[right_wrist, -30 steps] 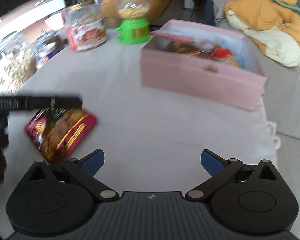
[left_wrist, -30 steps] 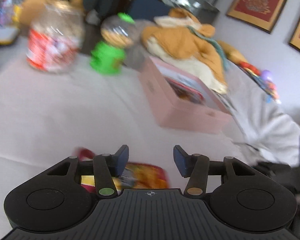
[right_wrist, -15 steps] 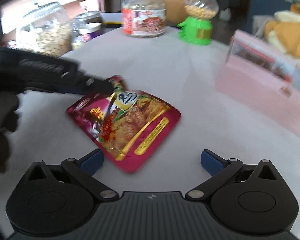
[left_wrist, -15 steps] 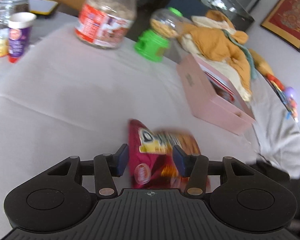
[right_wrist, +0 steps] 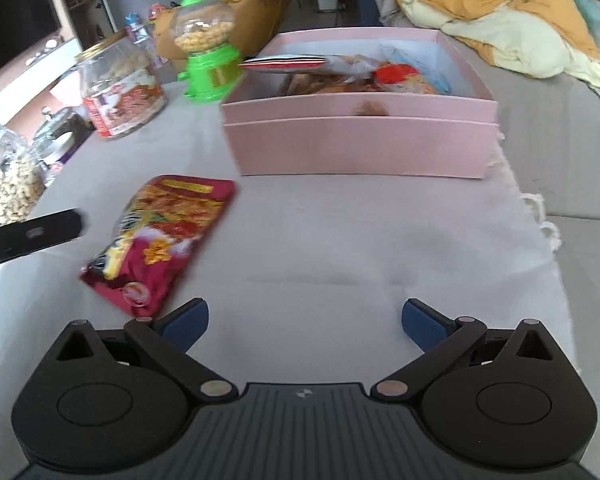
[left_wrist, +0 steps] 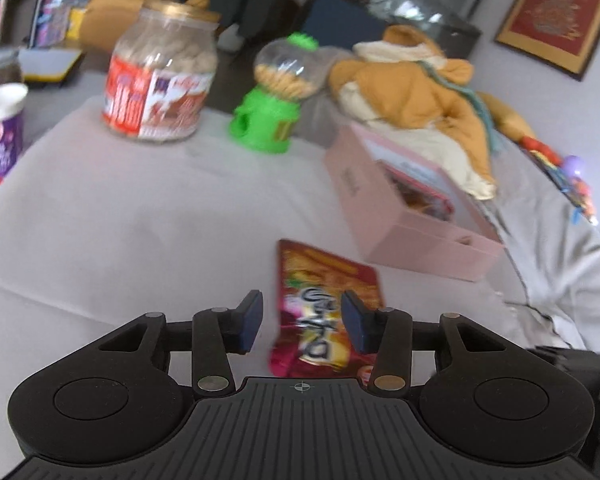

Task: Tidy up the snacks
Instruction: 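Grasp the red chip bag with the left tool while the right tool grasps the red spicy-strip bag, then drop the chip bag in the box with the left tool while the right tool carries the strip bag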

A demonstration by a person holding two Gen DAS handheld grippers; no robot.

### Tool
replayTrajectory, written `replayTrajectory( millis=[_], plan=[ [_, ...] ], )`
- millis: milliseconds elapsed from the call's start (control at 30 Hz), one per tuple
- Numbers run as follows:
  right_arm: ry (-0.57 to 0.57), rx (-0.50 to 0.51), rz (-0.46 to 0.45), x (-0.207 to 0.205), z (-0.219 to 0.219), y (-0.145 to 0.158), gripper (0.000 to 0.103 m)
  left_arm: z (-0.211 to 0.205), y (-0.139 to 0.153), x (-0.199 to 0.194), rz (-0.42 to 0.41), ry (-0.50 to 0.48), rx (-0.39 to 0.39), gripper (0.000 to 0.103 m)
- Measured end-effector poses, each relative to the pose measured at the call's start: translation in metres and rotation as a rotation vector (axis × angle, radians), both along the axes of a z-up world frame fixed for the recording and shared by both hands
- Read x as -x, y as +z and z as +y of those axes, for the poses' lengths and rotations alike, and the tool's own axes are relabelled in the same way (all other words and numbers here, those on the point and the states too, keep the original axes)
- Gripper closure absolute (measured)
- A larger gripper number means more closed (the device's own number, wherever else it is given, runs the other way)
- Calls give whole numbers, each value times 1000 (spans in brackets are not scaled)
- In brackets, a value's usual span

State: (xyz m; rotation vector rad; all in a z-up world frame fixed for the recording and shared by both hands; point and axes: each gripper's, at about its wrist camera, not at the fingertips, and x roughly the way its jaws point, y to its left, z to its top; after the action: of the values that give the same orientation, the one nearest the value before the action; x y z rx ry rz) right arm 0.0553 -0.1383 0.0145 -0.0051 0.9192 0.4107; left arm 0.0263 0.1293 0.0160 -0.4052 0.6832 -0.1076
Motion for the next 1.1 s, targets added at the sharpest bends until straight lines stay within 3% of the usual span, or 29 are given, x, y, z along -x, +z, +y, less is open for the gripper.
replayTrajectory(
  millis=[200, 300, 533, 633, 733, 900, 1100],
  plan=[
    [139, 8, -36, 7, 53, -5, 0, -12, -12, -24, 50, -55, 45, 54],
    [192, 19, -64, 5, 73, -6, 0, -14, -11, -30, 79, -99, 85, 58],
    [146, -65, -43, -14, 60, -4, 4, -35, -12, -28, 83, -156, 90, 63],
    [137, -43, -37, -18, 59, -3, 4, -39, -9, -27, 83, -177, 100, 63],
    [124, 41, -75, -13, 63, -4, 0, -44, -1, -19, 48, -154, 31, 63],
    [38, 30, -53, -15, 63, -7, 0, -37, 13, -2, -31, -52, -119, 63],
    [-63, 138, -100, -18, 94, -14, 0, -20, 11, 6, -30, 14, -115, 63]
  ],
)
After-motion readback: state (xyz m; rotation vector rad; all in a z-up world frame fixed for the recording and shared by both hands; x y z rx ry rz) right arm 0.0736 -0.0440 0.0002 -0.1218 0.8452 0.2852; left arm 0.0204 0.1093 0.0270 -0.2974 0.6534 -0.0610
